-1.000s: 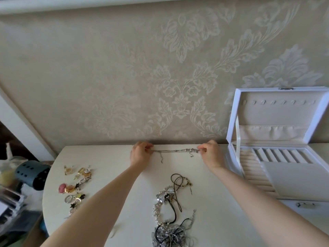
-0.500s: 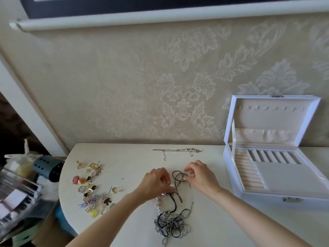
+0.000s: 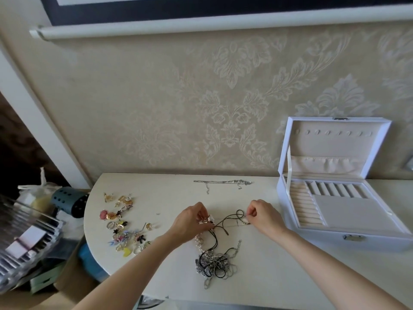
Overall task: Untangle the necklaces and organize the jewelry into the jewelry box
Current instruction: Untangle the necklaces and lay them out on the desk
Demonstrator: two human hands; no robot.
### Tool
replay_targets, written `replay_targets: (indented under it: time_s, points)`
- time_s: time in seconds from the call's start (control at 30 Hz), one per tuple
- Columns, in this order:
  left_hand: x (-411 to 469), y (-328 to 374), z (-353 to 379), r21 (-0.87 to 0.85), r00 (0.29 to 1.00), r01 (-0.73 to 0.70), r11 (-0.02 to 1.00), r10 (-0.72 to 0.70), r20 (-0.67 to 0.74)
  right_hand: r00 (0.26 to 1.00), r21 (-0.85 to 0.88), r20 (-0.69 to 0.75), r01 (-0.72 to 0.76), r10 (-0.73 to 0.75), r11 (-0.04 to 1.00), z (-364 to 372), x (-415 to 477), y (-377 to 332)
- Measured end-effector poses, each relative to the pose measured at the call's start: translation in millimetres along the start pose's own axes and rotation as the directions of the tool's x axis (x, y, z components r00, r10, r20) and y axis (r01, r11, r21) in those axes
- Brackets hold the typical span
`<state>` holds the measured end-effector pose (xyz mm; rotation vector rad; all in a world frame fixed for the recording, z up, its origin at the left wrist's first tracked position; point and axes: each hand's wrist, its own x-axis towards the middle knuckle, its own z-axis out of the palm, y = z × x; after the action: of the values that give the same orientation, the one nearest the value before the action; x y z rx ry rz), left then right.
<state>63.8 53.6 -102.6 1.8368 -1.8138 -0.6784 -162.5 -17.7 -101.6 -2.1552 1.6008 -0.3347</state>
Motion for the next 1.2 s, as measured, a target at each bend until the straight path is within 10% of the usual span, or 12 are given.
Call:
replay_targets:
  time_s: [0.27,0.43,0.67,0.97,1.2]
  points:
    - [-1.4,12.6,1.5,-0.239,0.998,0.058,0.969,-0.059,0.003,0.988,0.213,-0.055,0.151,-0.142,0.965,0.3,-7.3,-19.8]
    - [-2.6,28.8,-1.4,-0.498,0.988,0.154,0.853,-0.144,0.059,0.952,0.758,0.24,-0.059,-0.193,0.649,-7.6,-16.0,-45.8]
    - [-4.0,31.9,-8.0,-0.718,0.963,0.268,0.643,-0.181,0.197,0.971,0.815,0.217,-0.126,-0.097,0.566,0.1,-15.7,-49.6]
    - [-6.5,27.5,-12.0,-0.57,0.968,0.203,0.796,-0.075,0.24,0.985,0.818,0.158,-0.094,-0.065,0.568,-6.1,-13.0,-50.6]
    - [-6.4,26.1,-10.2,-0.693,0.98,0.181,0.698,-0.068,0.187,0.961,0.843,0.241,-0.138,-0.137,0.52,-7.6,-16.1,-51.3]
